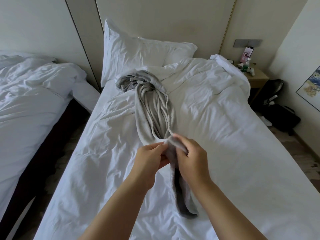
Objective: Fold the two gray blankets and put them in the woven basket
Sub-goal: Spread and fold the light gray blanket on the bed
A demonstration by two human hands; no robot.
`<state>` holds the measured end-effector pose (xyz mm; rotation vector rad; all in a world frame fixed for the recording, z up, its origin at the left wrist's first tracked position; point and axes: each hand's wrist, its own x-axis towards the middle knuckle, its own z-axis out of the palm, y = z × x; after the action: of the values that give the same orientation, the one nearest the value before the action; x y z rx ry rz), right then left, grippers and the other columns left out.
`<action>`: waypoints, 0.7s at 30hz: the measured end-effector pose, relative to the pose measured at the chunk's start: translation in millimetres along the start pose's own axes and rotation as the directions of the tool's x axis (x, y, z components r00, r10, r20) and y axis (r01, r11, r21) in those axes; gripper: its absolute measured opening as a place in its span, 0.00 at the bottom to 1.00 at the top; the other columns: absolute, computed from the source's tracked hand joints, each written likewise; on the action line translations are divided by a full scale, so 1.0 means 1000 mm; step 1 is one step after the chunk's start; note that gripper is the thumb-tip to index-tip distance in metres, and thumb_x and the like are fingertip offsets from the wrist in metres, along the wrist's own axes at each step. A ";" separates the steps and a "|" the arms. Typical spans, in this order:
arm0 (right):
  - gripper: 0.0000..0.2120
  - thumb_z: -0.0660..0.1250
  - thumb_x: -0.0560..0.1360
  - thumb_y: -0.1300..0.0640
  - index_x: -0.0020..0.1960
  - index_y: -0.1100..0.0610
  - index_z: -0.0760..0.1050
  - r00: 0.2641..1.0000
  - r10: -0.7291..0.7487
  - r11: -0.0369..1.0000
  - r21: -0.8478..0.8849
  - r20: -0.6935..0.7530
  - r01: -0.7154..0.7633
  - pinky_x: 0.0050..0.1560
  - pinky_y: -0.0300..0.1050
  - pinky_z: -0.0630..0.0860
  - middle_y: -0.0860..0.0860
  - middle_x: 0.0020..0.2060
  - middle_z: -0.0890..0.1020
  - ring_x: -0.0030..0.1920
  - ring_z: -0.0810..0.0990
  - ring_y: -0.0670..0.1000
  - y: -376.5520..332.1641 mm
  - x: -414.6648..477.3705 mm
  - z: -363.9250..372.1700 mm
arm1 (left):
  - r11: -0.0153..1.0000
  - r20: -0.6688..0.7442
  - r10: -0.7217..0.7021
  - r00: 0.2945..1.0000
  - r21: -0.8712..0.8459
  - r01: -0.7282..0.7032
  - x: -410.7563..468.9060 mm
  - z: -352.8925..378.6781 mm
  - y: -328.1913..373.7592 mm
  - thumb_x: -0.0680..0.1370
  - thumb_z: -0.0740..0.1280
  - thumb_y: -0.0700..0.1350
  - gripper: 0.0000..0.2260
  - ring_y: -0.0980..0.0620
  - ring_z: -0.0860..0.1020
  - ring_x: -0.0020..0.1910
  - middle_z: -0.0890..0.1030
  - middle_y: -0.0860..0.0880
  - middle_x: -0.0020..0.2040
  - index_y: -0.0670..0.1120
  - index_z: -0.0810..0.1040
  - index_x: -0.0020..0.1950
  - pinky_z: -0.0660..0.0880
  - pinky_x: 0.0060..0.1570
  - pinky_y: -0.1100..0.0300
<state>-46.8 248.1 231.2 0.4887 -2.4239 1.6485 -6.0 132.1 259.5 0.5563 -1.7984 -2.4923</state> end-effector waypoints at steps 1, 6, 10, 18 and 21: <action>0.10 0.66 0.78 0.55 0.57 0.48 0.80 0.997 -0.026 1.000 0.019 0.074 0.025 0.50 0.27 0.72 0.42 0.46 0.83 0.50 0.79 0.36 -0.001 -0.001 0.001 | 1.000 -0.009 0.004 1.000 0.009 -0.004 0.000 0.000 0.000 0.78 0.60 0.37 0.14 0.44 0.84 0.45 0.84 0.35 0.41 0.39 0.85 0.40 0.79 0.44 0.62; 0.14 0.60 0.78 0.42 0.59 0.44 0.78 0.983 -0.040 0.999 -0.001 0.178 0.041 0.48 0.29 0.74 0.44 0.45 0.83 0.49 0.79 0.38 0.002 -0.005 0.002 | 1.000 -0.025 0.005 1.000 0.024 -0.004 0.002 -0.004 0.001 0.80 0.61 0.44 0.17 0.43 0.84 0.44 0.83 0.33 0.41 0.37 0.84 0.40 0.79 0.42 0.63; 0.13 0.58 0.79 0.55 0.60 0.49 0.77 0.935 -0.115 0.991 -0.032 0.335 0.133 0.51 0.28 0.71 0.41 0.49 0.80 0.52 0.77 0.37 0.004 0.000 0.001 | 0.998 -0.020 0.003 1.000 0.066 -0.001 0.003 -0.005 0.002 0.78 0.67 0.47 0.14 0.45 0.84 0.44 0.84 0.37 0.41 0.37 0.84 0.44 0.79 0.43 0.64; 0.15 0.65 0.70 0.61 0.56 0.54 0.76 0.982 0.024 0.974 -0.226 0.188 0.020 0.44 0.40 0.73 0.47 0.47 0.76 0.44 0.78 0.48 0.053 0.001 0.021 | 0.909 -0.093 -0.223 0.970 -0.379 0.173 0.017 -0.026 0.038 0.77 0.55 0.33 0.11 0.51 0.78 0.27 0.80 0.42 0.31 0.34 0.77 0.43 0.74 0.30 0.61; 0.09 0.63 0.74 0.63 0.52 0.58 0.77 0.934 0.271 0.807 -0.583 0.233 -0.089 0.47 0.49 0.73 0.56 0.51 0.75 0.50 0.78 0.59 0.098 0.011 0.013 | 0.817 -0.230 -0.280 0.932 -0.567 0.105 0.029 -0.073 0.041 0.77 0.51 0.33 0.12 0.52 0.74 0.21 0.78 0.43 0.27 0.35 0.75 0.46 0.70 0.21 0.65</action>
<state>-91.7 267.1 144.5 0.4417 -3.0988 0.8488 -19.4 45.1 269.7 1.0438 -0.8890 -2.6792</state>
